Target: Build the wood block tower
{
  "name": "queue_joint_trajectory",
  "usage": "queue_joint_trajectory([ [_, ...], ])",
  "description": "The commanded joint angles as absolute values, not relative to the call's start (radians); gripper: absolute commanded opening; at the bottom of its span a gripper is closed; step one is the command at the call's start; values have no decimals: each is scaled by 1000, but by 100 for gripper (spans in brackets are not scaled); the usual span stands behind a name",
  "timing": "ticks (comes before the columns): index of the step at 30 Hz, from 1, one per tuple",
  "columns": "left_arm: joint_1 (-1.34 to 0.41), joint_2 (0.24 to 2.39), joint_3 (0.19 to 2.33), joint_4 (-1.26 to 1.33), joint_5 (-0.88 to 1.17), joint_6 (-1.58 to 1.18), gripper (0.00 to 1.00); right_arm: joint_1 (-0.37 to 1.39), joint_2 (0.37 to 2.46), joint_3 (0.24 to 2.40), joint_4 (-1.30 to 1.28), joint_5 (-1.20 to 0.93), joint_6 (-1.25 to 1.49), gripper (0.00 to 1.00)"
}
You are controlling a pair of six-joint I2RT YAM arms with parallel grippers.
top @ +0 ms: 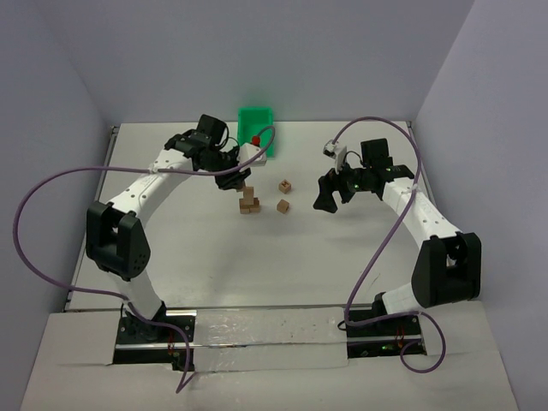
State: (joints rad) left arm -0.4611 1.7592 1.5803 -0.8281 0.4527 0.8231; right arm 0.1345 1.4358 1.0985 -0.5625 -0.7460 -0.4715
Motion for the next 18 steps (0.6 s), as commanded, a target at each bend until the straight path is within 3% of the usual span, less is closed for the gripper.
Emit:
queue_joint_trajectory([
  [1, -459, 1776, 1644, -871, 522, 891, 21, 130, 1443, 1109, -564, -756, -490, 100],
  [18, -459, 1847, 1726, -954, 595, 989, 26, 130, 1453, 1112, -569, -758, -494, 100],
])
